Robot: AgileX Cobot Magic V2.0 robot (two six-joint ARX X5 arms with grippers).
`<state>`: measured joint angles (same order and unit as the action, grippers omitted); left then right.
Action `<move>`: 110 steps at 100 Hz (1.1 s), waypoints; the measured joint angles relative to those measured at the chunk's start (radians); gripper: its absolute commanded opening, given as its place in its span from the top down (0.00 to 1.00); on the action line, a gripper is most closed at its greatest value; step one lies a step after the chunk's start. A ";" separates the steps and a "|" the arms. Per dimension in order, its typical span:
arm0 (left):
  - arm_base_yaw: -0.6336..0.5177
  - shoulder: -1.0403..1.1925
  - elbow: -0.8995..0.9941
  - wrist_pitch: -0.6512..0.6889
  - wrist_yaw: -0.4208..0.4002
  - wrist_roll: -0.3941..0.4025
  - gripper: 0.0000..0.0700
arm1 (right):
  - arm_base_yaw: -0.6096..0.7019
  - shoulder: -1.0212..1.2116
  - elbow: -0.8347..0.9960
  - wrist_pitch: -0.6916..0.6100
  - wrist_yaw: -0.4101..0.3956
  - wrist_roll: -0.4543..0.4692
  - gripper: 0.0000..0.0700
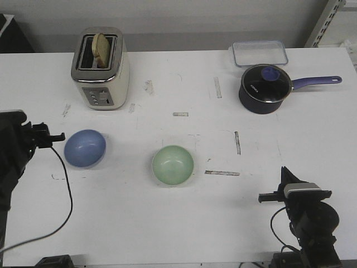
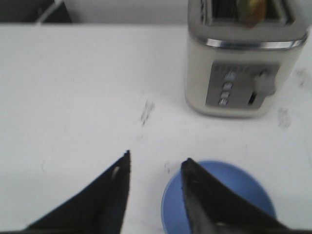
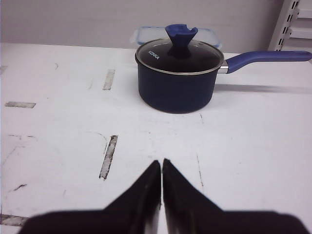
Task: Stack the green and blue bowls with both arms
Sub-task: 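Reach the left gripper to the light blue bowl and grasp its rim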
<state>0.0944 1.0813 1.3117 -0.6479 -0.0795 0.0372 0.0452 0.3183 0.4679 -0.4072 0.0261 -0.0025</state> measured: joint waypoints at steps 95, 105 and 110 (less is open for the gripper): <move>0.080 0.582 -0.009 -0.163 0.108 -0.152 1.00 | 0.005 0.000 0.000 0.000 0.000 0.000 1.00; 0.080 0.582 -0.009 -0.160 0.111 -0.158 1.00 | 0.005 0.000 0.000 0.000 0.000 0.000 1.00; 0.080 0.582 -0.009 -0.154 0.112 -0.159 1.00 | 0.005 0.000 0.000 0.000 0.000 0.000 1.00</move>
<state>0.1745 1.6630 1.3029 -0.8024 0.0326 -0.1223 0.0505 0.3183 0.4679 -0.4072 0.0261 -0.0025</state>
